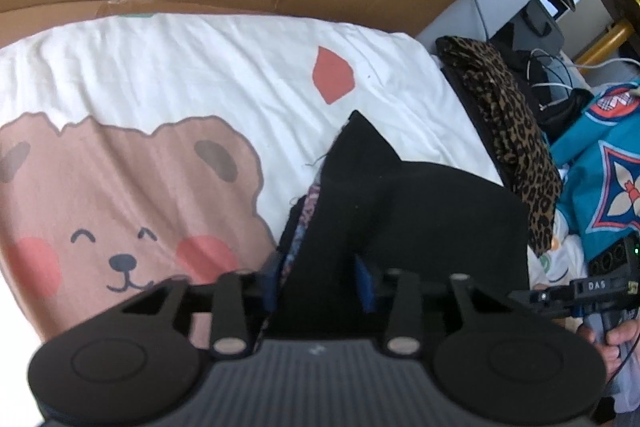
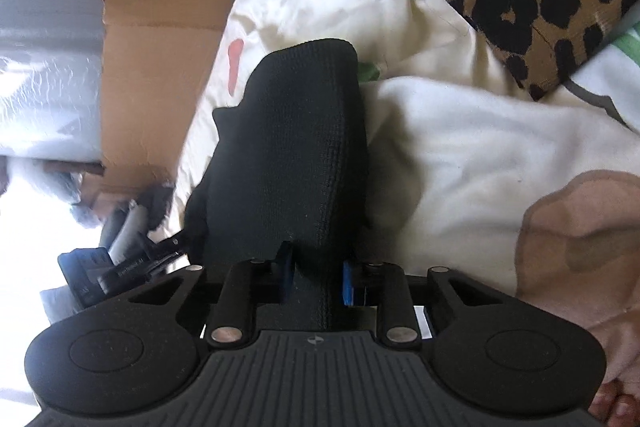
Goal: Fold clothes
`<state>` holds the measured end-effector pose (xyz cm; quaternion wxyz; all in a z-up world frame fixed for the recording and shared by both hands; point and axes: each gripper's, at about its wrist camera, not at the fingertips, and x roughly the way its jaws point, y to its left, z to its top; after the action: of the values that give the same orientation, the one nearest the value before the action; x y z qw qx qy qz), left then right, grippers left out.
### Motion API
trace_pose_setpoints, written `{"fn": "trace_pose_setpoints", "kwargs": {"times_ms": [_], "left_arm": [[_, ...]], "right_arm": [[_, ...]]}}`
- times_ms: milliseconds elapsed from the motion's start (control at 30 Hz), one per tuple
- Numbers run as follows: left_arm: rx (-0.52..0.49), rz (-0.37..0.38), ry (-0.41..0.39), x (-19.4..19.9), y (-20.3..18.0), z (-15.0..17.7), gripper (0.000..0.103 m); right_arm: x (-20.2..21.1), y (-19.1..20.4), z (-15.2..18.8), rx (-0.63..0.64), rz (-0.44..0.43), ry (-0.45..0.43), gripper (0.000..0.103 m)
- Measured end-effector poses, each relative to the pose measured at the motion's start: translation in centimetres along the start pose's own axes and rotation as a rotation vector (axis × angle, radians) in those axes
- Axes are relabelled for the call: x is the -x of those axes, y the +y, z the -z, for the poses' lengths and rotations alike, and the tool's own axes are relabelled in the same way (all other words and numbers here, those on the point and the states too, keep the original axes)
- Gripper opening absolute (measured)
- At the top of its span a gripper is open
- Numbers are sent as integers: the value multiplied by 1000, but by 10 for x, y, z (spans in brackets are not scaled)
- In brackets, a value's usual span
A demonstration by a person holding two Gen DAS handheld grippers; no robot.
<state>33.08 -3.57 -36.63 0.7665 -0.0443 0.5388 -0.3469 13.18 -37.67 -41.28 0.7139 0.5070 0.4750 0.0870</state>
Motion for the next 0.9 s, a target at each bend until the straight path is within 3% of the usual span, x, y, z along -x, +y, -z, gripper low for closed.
{"fn": "trace_pose_setpoints", "kwargs": {"times_ms": [100, 267, 333, 367, 400, 600, 833, 900], "left_arm": [[24, 10, 17, -9, 4, -4, 62], [69, 61, 37, -20, 11, -8, 65], [81, 76, 38, -21, 13, -9, 61], [86, 85, 38, -21, 14, -9, 54], [88, 94, 38, -20, 15, -10, 49], [82, 128, 42, -18, 10, -8, 36], [59, 159, 68, -24, 0, -7, 39], [43, 151, 70, -25, -2, -9, 49]], "right_arm": [[-5, -5, 0, -16, 10, -3, 25], [-10, -9, 3, -38, -22, 5, 28], [-12, -8, 2, -31, -27, 12, 24], [-12, -8, 1, -30, -30, 18, 12], [-12, -7, 0, -29, -34, 23, 7], [4, 4, 1, 8, -50, 27, 6], [24, 1, 2, 4, -38, 19, 6], [23, 1, 2, 18, -24, 21, 7]]}}
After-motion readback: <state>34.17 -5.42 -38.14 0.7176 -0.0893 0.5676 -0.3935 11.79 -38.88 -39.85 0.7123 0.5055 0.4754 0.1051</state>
